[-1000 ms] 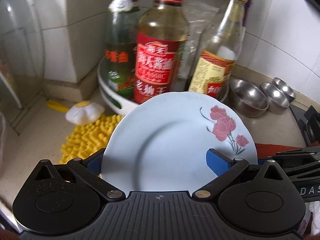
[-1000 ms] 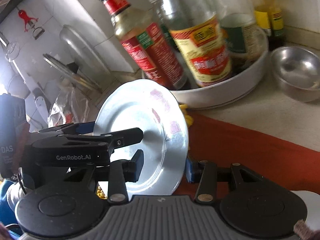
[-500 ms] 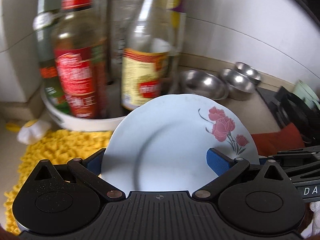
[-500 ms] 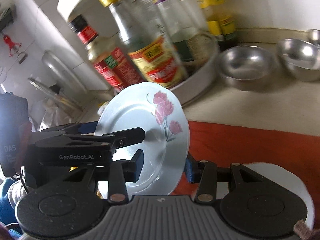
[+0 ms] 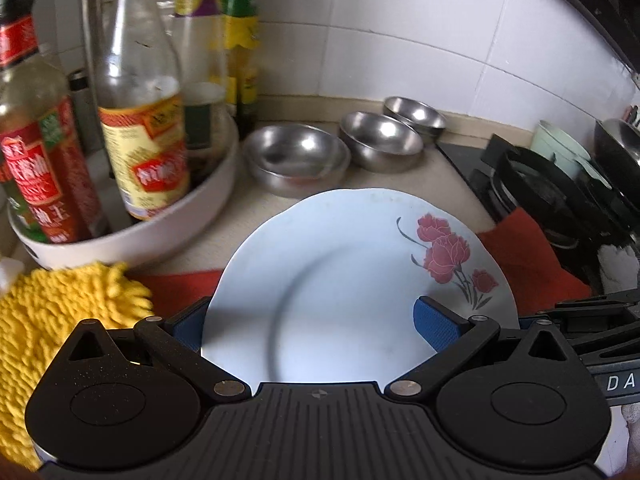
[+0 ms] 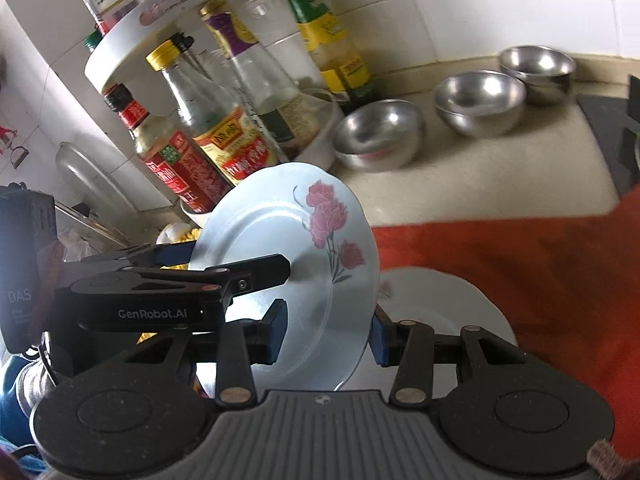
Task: Organize plates and bowls
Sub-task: 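Carry the pink-flower plates with both grippers over the red cloth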
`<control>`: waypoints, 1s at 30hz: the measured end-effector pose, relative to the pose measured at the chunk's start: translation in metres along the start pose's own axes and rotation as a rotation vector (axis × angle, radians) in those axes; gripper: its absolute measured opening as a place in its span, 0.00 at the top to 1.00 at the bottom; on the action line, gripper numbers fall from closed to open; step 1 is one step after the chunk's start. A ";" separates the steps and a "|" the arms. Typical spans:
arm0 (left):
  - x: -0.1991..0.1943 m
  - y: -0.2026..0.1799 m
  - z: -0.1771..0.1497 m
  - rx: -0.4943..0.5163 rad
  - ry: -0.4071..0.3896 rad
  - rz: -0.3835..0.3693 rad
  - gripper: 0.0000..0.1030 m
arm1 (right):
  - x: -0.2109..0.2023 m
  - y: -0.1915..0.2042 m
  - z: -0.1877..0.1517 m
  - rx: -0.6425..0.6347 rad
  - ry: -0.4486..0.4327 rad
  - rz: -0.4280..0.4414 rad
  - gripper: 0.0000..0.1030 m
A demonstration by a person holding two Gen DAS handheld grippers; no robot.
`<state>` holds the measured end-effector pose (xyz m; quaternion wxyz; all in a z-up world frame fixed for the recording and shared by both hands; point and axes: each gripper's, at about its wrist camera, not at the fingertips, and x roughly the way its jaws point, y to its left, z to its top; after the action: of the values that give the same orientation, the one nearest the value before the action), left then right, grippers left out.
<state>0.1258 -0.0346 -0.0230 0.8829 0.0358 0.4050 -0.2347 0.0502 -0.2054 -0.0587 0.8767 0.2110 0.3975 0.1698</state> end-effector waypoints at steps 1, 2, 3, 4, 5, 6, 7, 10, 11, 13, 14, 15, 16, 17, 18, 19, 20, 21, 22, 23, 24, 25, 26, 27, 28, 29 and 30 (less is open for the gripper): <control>0.001 -0.004 -0.002 -0.001 0.007 -0.004 0.00 | -0.002 -0.002 -0.002 0.002 0.005 -0.003 0.61; 0.002 -0.008 -0.004 -0.002 0.014 -0.007 0.00 | -0.005 -0.005 -0.005 0.005 0.012 -0.005 0.61; 0.003 -0.012 -0.007 -0.004 0.022 -0.008 0.00 | -0.007 -0.008 -0.007 0.007 0.018 -0.006 0.61; 0.004 -0.015 -0.009 -0.007 0.029 -0.008 0.00 | -0.009 -0.012 -0.010 0.008 0.025 -0.007 0.61; 0.005 -0.018 -0.012 -0.012 0.037 -0.008 0.00 | -0.011 -0.015 -0.012 0.010 0.035 -0.008 0.61; 0.004 -0.020 -0.014 -0.016 0.044 -0.006 0.00 | -0.012 -0.017 -0.014 0.012 0.043 -0.008 0.61; 0.005 -0.022 -0.017 -0.021 0.052 -0.005 0.00 | -0.013 -0.020 -0.016 0.013 0.052 -0.008 0.61; 0.006 -0.027 -0.021 -0.032 0.066 0.003 0.00 | -0.014 -0.026 -0.021 0.008 0.078 -0.003 0.61; 0.006 -0.029 -0.022 -0.035 0.068 0.005 0.00 | -0.014 -0.028 -0.022 0.005 0.084 -0.001 0.61; 0.008 -0.034 -0.023 -0.039 0.069 0.011 0.00 | -0.015 -0.031 -0.024 0.001 0.093 0.002 0.61; 0.009 -0.036 -0.025 -0.043 0.071 0.013 0.00 | -0.016 -0.032 -0.024 -0.004 0.100 0.001 0.61; 0.011 -0.037 -0.026 -0.046 0.074 0.014 0.00 | -0.016 -0.033 -0.025 -0.007 0.108 -0.002 0.61; 0.012 -0.038 -0.028 -0.050 0.078 0.014 0.00 | -0.016 -0.034 -0.025 -0.010 0.114 -0.004 0.61; 0.013 -0.039 -0.029 -0.056 0.081 0.014 0.00 | -0.016 -0.036 -0.025 -0.013 0.126 -0.007 0.61; 0.013 -0.040 -0.031 -0.060 0.085 0.013 0.00 | -0.016 -0.037 -0.026 -0.015 0.135 -0.009 0.61; 0.013 -0.041 -0.032 -0.064 0.088 0.012 0.00 | -0.016 -0.038 -0.026 -0.018 0.143 -0.011 0.61; 0.014 -0.042 -0.033 -0.067 0.090 0.013 0.00 | -0.017 -0.038 -0.026 -0.024 0.151 -0.013 0.61; 0.015 -0.043 -0.034 -0.071 0.092 0.013 0.00 | -0.017 -0.039 -0.026 -0.030 0.158 -0.014 0.61; 0.015 -0.044 -0.035 -0.074 0.094 0.014 0.00 | -0.017 -0.039 -0.026 -0.034 0.165 -0.016 0.61; 0.016 -0.044 -0.035 -0.075 0.097 0.015 0.00 | -0.017 -0.039 -0.026 -0.038 0.171 -0.018 0.61; 0.016 -0.045 -0.036 -0.079 0.099 0.017 0.00 | -0.017 -0.040 -0.025 -0.040 0.177 -0.019 0.61; 0.016 -0.045 -0.036 -0.081 0.099 0.018 0.00 | -0.017 -0.042 -0.026 -0.041 0.181 -0.019 0.61; 0.017 -0.046 -0.036 -0.082 0.100 0.019 0.00 | -0.016 -0.043 -0.025 -0.042 0.184 -0.018 0.61; 0.017 -0.047 -0.036 -0.084 0.101 0.021 0.00 | -0.016 -0.044 -0.025 -0.044 0.188 -0.016 0.61; 0.017 -0.047 -0.036 -0.086 0.101 0.022 0.00 | -0.016 -0.044 -0.025 -0.046 0.192 -0.015 0.61; 0.018 -0.047 -0.037 -0.090 0.104 0.021 0.00 | -0.016 -0.045 -0.025 -0.049 0.195 -0.014 0.61; 0.020 -0.047 -0.037 -0.097 0.108 0.020 0.00 | -0.015 -0.045 -0.024 -0.053 0.200 -0.015 0.61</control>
<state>0.0906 -0.0751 -0.0564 0.8628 0.0096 0.4627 -0.2037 0.0280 -0.2453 -0.0867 0.8391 0.1669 0.4800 0.1939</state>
